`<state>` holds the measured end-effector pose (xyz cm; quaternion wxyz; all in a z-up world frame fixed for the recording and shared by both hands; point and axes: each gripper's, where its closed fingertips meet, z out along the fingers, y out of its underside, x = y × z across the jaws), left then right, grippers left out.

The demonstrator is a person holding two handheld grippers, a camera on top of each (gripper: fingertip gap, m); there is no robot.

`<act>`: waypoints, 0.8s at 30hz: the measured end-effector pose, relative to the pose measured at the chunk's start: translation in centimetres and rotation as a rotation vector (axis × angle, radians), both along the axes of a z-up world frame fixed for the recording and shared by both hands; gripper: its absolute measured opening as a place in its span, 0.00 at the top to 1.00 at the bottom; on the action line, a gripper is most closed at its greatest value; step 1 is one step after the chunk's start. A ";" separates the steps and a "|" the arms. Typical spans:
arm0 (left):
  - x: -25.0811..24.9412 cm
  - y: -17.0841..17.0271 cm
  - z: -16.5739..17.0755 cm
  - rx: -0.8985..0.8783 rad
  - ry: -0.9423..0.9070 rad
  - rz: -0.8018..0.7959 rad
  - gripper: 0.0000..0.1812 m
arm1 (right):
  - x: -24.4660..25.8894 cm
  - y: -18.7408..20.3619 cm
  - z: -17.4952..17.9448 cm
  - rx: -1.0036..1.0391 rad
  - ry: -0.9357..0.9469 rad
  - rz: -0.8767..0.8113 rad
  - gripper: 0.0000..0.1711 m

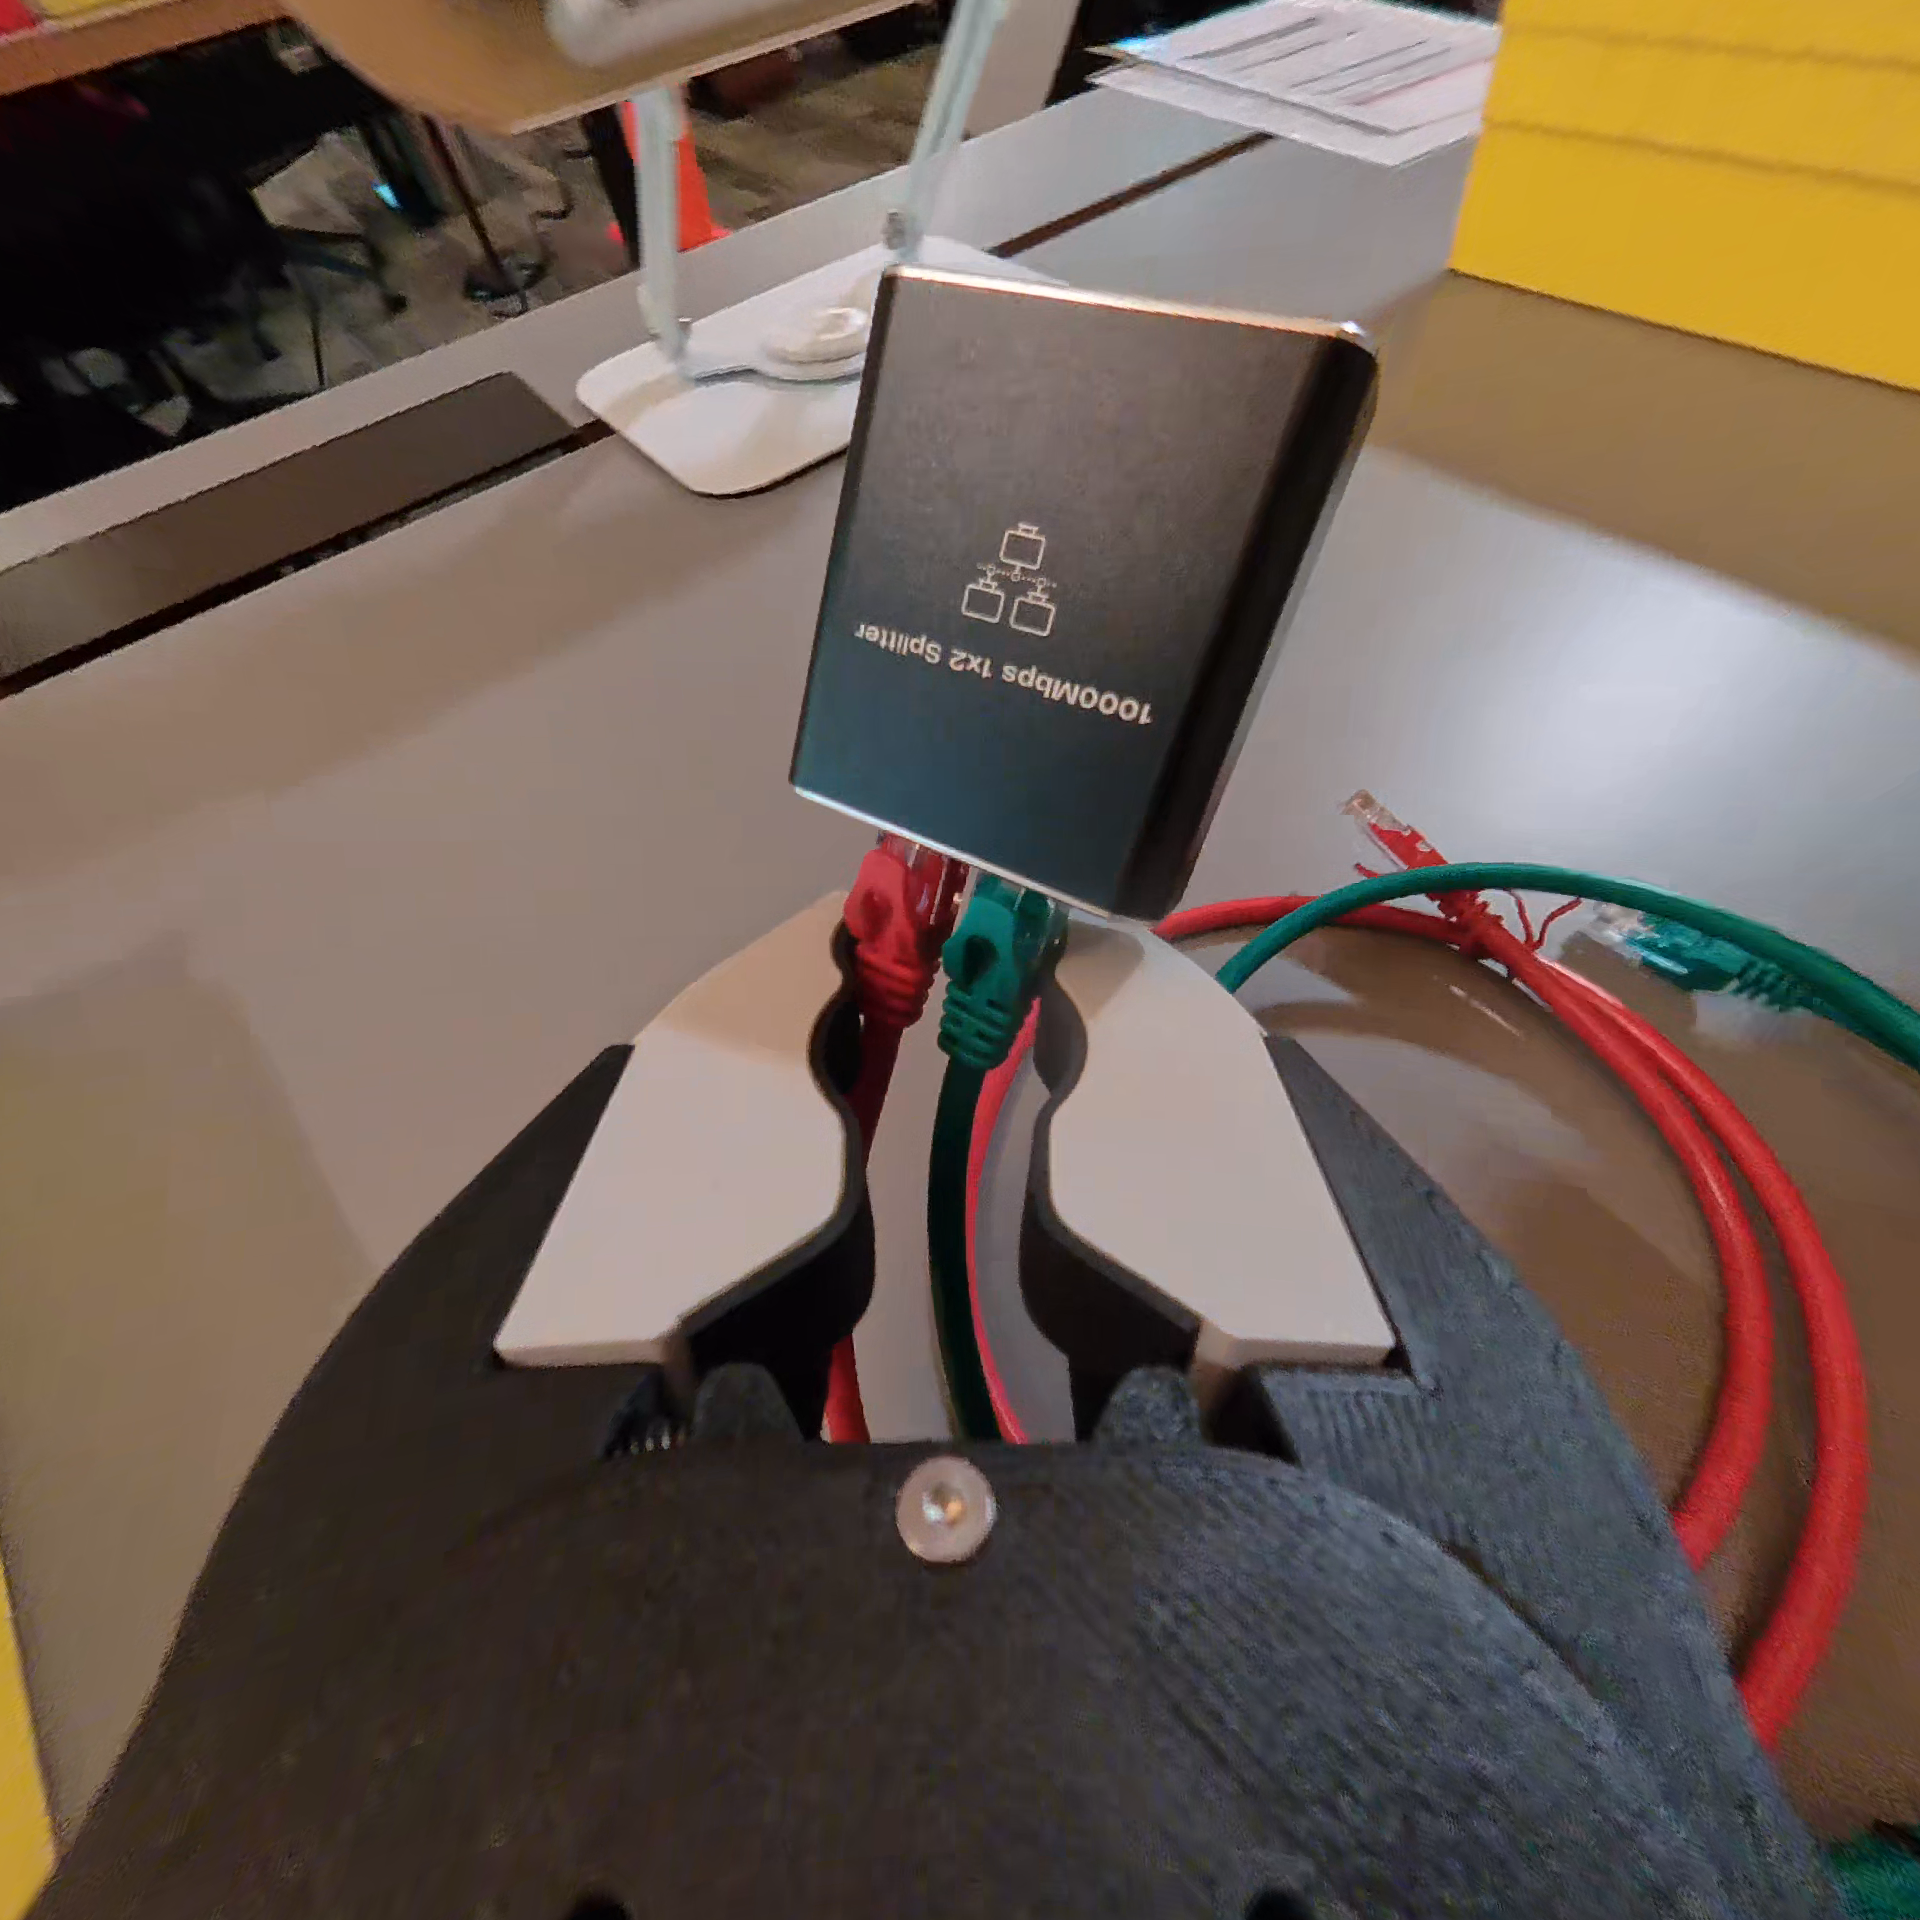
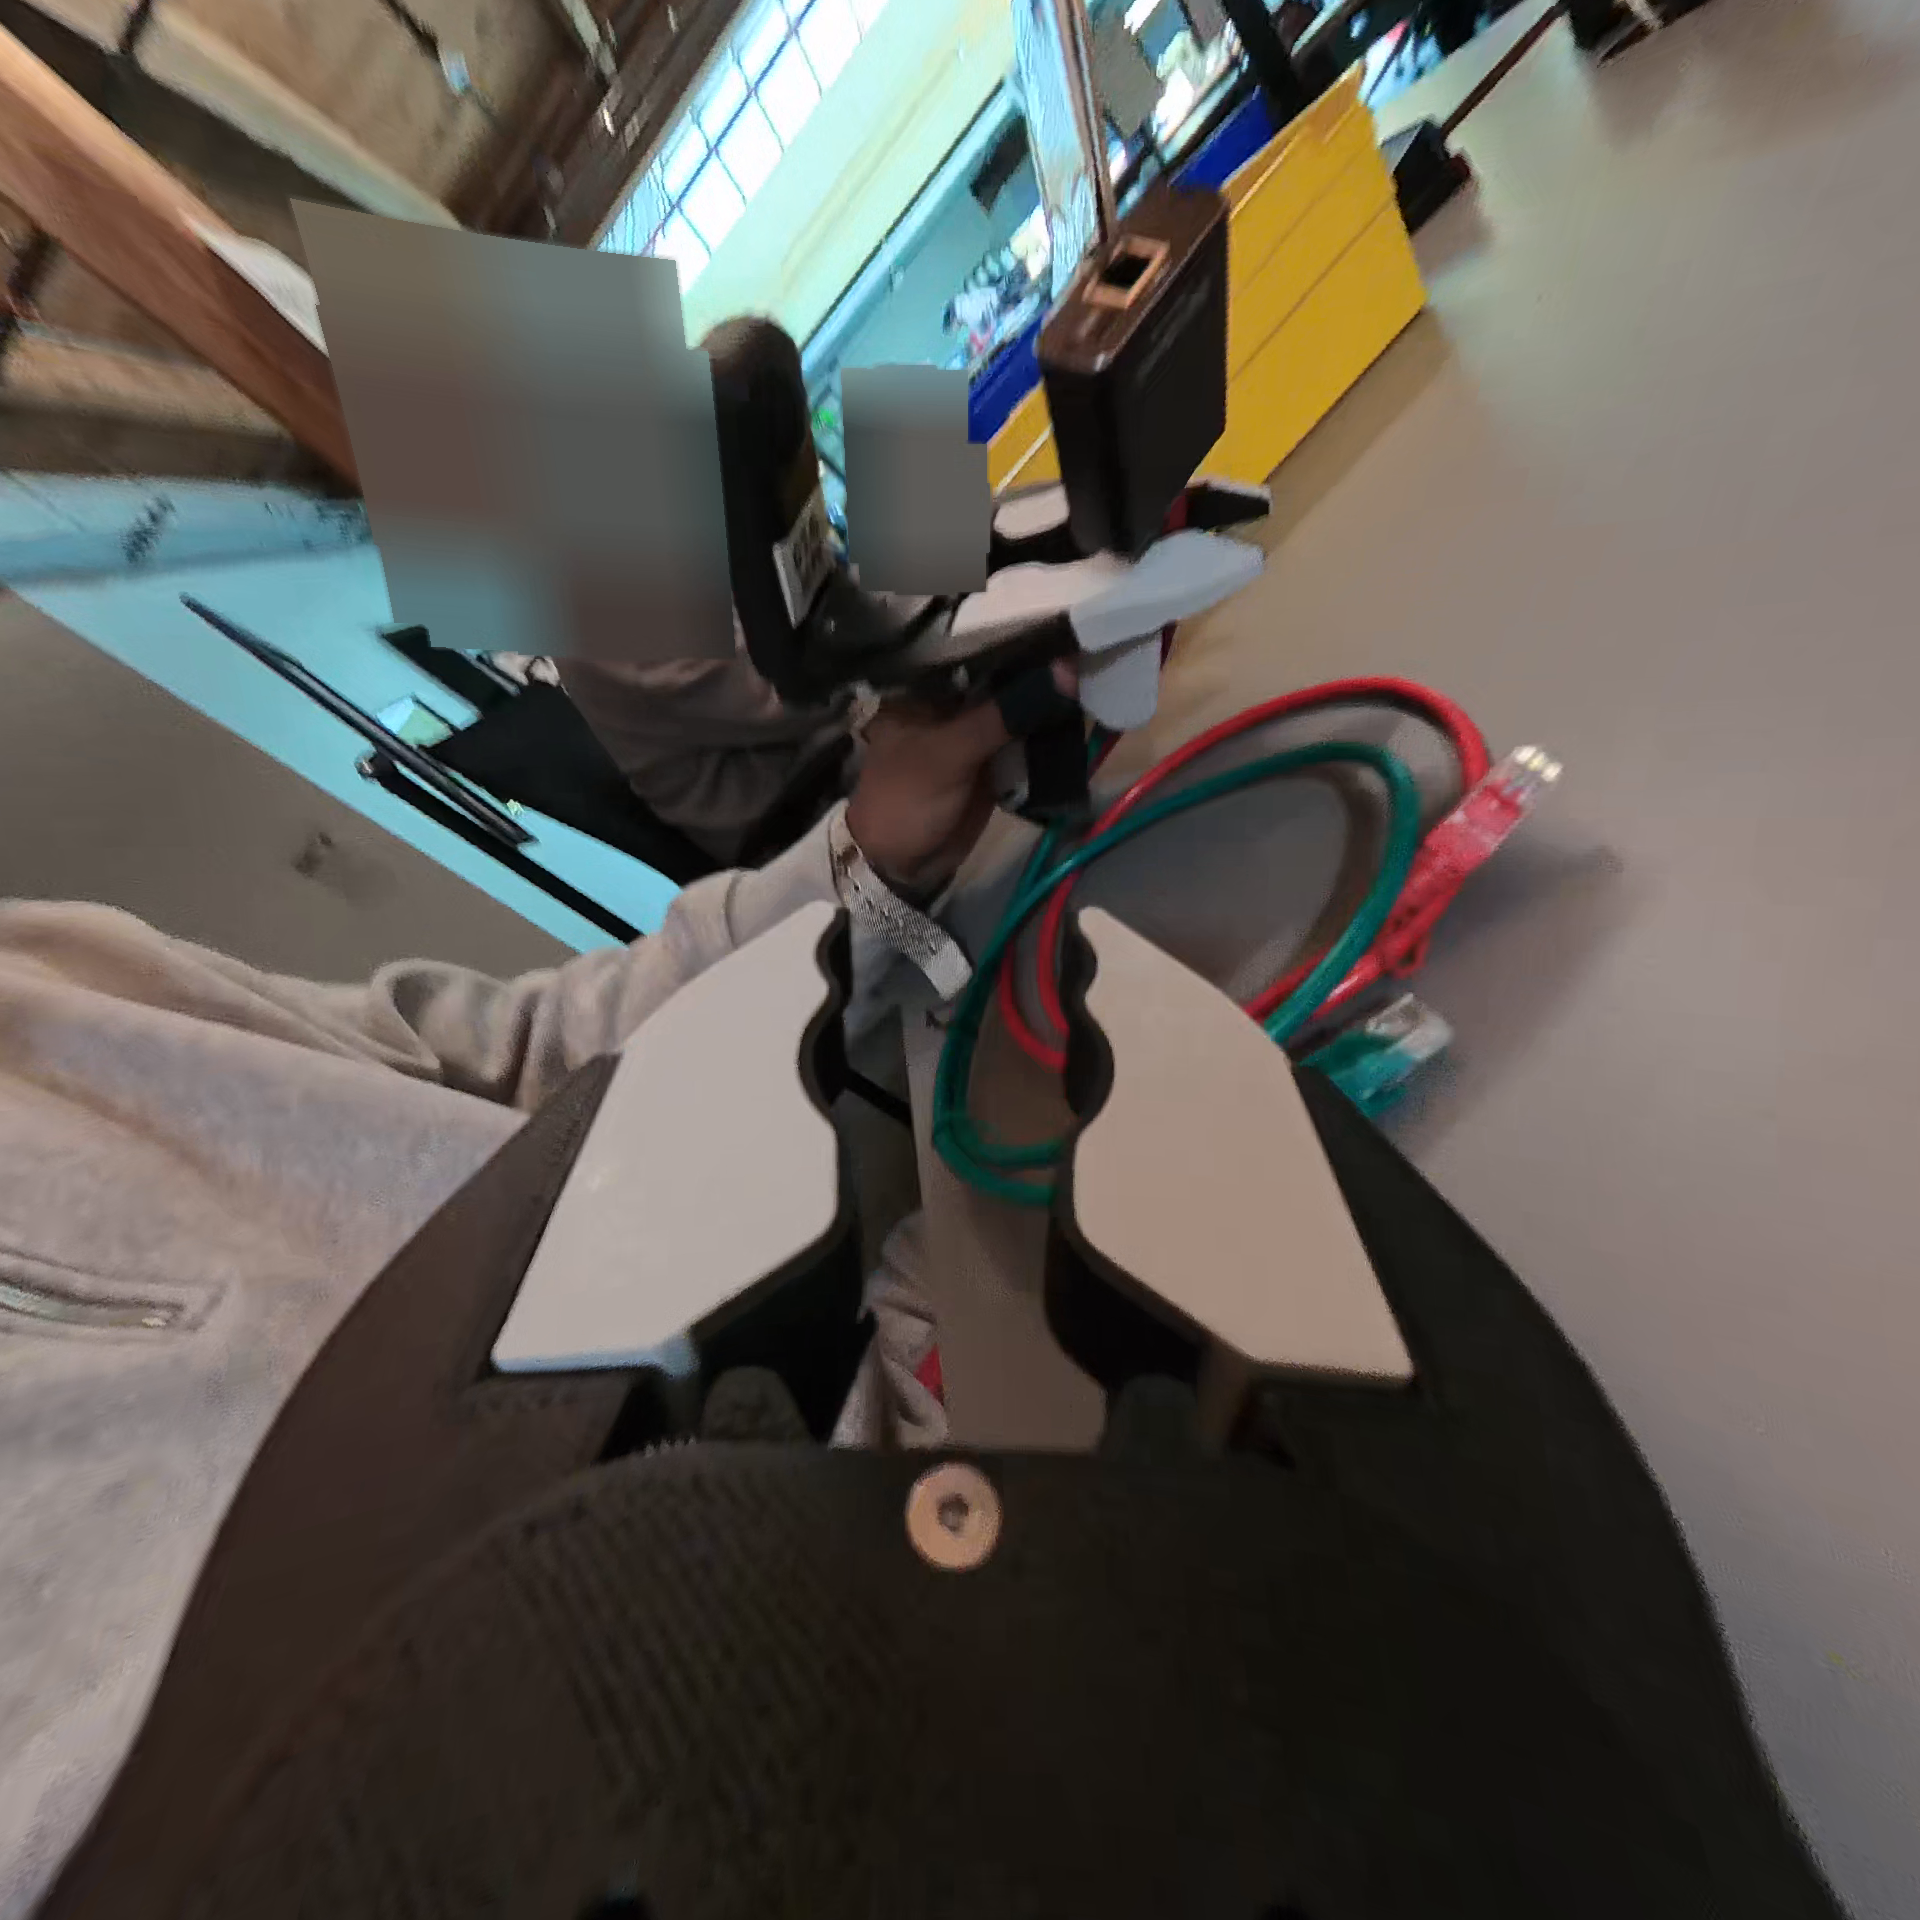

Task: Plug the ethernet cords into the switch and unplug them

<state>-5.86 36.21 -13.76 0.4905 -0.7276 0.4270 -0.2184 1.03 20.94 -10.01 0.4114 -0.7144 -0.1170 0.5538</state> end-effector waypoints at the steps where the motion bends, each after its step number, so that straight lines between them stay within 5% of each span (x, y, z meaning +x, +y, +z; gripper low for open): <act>1: -0.3 0.3 0.1 -0.024 -0.032 0.016 0.84 | -0.4 -0.2 -0.2 0.010 -0.029 0.017 0.78; 6: -1.6 1.2 1.1 -0.144 -0.209 0.060 0.84 | -2.1 -1.1 -1.4 0.015 -0.106 0.080 0.79; 11: -0.7 0.4 1.1 -0.120 -0.186 0.014 0.83 | -1.0 0.1 -4.8 -0.027 -0.357 -0.027 0.82; 20: -0.4 0.0 1.3 -0.213 -0.293 -0.029 0.84 | 2.7 3.4 0.4 0.188 -0.297 -0.269 0.80; 24: -0.4 0.1 1.4 -0.238 -0.326 -0.026 0.84 | 0.2 5.4 4.7 0.325 -0.355 -0.237 0.80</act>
